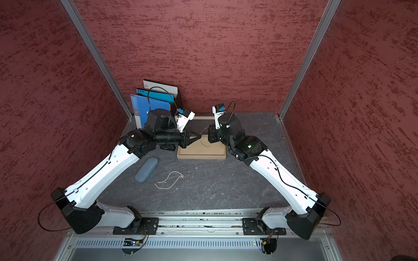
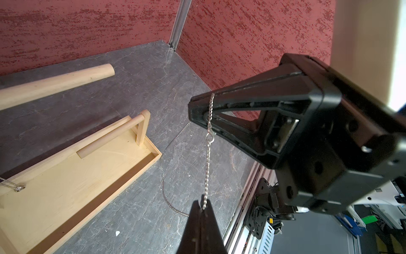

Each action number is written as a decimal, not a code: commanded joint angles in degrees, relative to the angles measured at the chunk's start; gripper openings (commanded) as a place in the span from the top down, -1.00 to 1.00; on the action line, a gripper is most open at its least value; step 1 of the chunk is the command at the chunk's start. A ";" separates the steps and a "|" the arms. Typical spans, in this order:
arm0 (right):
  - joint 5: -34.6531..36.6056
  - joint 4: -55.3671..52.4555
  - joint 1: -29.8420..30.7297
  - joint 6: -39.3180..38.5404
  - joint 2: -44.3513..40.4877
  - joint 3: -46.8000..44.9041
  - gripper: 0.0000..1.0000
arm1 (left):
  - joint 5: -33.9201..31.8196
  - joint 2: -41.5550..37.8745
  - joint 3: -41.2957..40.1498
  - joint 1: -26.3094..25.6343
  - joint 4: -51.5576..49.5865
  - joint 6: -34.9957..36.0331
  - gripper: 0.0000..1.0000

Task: Hang the necklace on the jewelry display stand
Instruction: Pick up the necklace from the center of the board, then hang the necklace on the stand.

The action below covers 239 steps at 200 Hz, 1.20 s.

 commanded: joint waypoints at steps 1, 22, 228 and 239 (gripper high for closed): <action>-3.90 -1.09 -2.75 -3.36 0.86 2.56 1.00 | -1.00 2.34 2.54 -0.23 1.28 -1.36 1.00; -6.76 -0.98 -6.03 -4.71 2.40 4.08 1.00 | -1.35 5.24 4.79 -0.23 1.93 -2.00 1.00; -18.05 4.30 -23.99 -5.74 26.45 18.71 1.00 | -9.26 38.04 34.45 -0.52 2.93 -4.35 1.00; -18.53 4.78 -23.99 -5.34 28.16 20.20 1.00 | -10.08 38.28 34.48 -0.33 2.98 -4.40 1.00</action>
